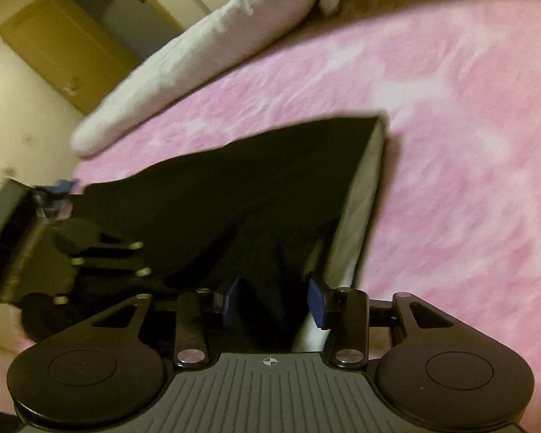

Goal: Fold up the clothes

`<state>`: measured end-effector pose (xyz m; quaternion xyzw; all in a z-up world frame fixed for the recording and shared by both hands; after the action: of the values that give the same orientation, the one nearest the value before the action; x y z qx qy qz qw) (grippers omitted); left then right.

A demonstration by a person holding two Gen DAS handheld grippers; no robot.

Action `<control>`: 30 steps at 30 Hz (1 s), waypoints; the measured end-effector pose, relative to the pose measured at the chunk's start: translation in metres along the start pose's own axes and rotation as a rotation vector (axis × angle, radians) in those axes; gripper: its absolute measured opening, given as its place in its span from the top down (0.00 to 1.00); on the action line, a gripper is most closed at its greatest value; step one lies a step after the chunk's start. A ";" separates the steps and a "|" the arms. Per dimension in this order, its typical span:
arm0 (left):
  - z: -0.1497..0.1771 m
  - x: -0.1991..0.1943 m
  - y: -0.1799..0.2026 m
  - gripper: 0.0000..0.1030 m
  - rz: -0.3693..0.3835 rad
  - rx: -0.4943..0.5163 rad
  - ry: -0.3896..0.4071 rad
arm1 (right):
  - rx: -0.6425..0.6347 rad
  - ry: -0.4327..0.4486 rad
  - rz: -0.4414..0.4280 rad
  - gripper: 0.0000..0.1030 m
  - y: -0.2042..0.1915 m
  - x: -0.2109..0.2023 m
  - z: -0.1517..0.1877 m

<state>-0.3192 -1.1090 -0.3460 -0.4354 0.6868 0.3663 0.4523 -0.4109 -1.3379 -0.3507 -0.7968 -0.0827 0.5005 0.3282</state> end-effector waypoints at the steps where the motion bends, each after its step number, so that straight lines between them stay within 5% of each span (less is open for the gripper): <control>1: -0.001 0.000 0.000 0.65 -0.001 0.002 -0.001 | 0.025 -0.008 -0.025 0.58 0.004 -0.001 0.001; 6: -0.005 0.000 -0.001 0.65 -0.006 0.009 -0.007 | 0.115 -0.035 -0.061 0.85 0.013 -0.013 0.013; 13: -0.016 0.001 0.011 0.63 0.011 0.073 -0.020 | 0.127 -0.085 0.019 0.97 -0.008 -0.037 0.025; 17: -0.019 0.003 0.012 0.61 0.004 0.049 -0.033 | 0.135 -0.144 0.080 0.97 -0.009 -0.022 0.032; 20: -0.011 -0.010 0.013 0.63 -0.011 0.026 -0.035 | 0.117 -0.104 0.117 0.96 -0.027 -0.024 0.038; 22: 0.001 -0.023 0.012 0.63 -0.026 0.006 -0.035 | 0.105 -0.077 0.142 0.83 -0.039 -0.026 0.042; 25: 0.031 -0.049 0.006 0.63 -0.049 -0.092 -0.045 | 0.086 -0.036 0.179 0.69 -0.057 -0.028 0.048; 30: 0.098 -0.081 0.003 0.62 -0.122 -0.269 -0.108 | 0.056 0.032 0.240 0.68 -0.087 -0.033 0.058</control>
<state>-0.2748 -0.9986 -0.3008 -0.5125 0.5788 0.4495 0.4475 -0.4586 -1.2603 -0.2896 -0.7994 0.0325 0.5256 0.2894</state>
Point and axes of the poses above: each gripper's, at about its wrist camera, not at the fingertips, and x roughly the way its jaws point, y to its right, z to its underside, the point moved 2 cm from there along x, roughly the way its jaws point, and after that the axes turned 13 degrees about -y, right-handed, at the moved point
